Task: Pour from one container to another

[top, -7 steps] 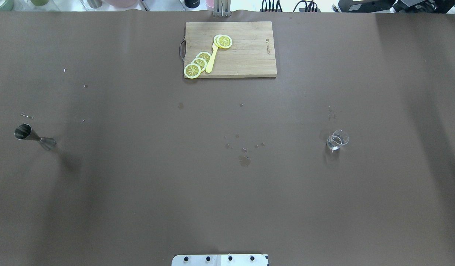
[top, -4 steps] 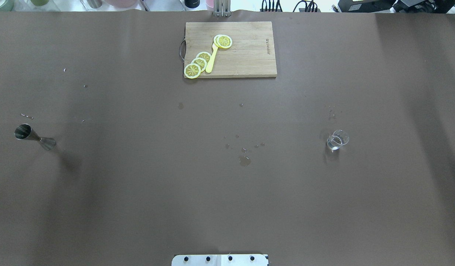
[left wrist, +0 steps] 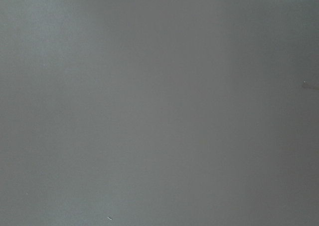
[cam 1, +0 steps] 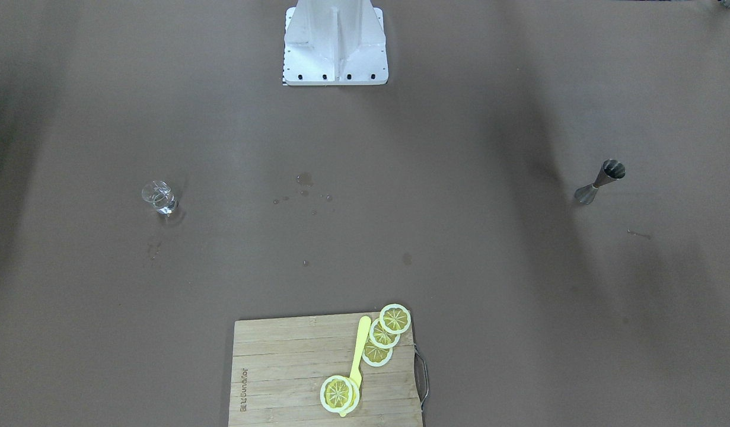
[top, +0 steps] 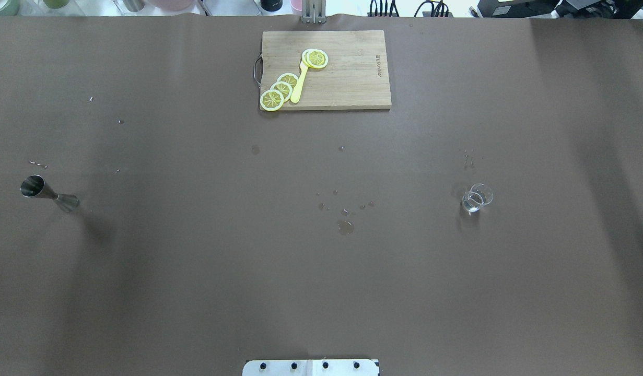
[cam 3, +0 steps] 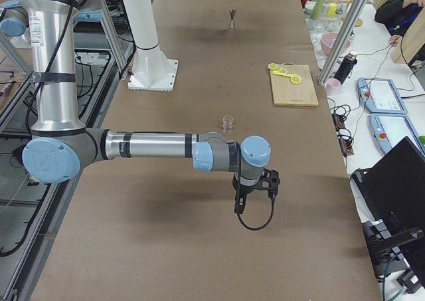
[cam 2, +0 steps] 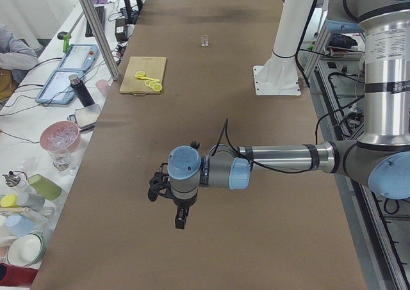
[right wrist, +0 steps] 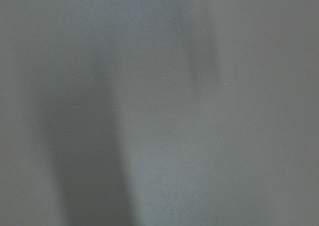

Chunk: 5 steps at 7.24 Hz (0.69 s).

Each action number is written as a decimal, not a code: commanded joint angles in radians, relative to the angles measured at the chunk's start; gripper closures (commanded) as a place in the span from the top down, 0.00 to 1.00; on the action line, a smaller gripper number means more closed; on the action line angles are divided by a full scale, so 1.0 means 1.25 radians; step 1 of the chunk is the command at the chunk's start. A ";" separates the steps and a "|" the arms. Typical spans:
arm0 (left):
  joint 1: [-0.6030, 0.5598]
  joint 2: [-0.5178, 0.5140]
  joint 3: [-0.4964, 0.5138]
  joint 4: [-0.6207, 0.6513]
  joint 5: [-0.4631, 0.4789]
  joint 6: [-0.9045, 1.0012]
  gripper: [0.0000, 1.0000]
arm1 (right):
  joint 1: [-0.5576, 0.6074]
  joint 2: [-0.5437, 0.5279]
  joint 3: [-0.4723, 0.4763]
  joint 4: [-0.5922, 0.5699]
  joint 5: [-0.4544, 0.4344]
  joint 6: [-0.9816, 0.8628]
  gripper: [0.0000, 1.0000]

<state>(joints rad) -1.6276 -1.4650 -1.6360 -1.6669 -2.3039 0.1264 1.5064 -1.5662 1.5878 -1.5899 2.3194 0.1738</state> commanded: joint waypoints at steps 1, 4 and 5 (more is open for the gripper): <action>0.000 0.000 0.004 -0.002 0.001 0.000 0.99 | 0.000 0.000 0.000 0.001 0.000 0.001 1.00; 0.000 -0.001 0.006 -0.003 0.001 0.000 0.99 | 0.000 0.009 0.004 -0.001 -0.001 0.005 1.00; 0.000 0.000 0.006 -0.003 0.001 0.000 0.99 | 0.000 0.009 0.008 -0.001 -0.001 0.006 1.00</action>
